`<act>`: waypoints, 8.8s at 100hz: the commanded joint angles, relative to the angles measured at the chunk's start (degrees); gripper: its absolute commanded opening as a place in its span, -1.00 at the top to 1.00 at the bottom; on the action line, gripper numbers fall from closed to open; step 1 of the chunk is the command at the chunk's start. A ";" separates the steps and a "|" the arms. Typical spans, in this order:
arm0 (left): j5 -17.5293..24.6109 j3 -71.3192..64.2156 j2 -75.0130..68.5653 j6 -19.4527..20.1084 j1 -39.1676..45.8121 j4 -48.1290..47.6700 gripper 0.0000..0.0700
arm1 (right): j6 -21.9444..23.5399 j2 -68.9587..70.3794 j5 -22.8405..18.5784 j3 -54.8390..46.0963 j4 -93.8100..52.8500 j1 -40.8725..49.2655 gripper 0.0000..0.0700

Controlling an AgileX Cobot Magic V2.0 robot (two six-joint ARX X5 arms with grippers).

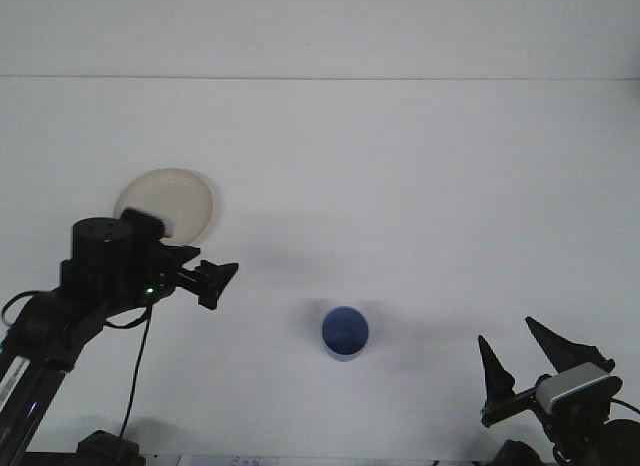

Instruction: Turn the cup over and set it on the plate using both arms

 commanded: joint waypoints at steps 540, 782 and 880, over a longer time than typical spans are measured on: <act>-16.09 -27.17 -39.39 -7.10 -0.94 10.49 -0.44 | -0.07 0.24 1.51 0.46 -1.51 0.48 -0.48; -31.74 -65.94 -60.24 7.56 12.13 40.87 0.96 | 0.02 0.24 1.51 0.52 0.90 0.48 0.98; -31.74 -65.94 -60.24 7.56 12.13 40.89 0.96 | -7.76 -7.61 -27.50 -31.10 39.21 -44.02 0.98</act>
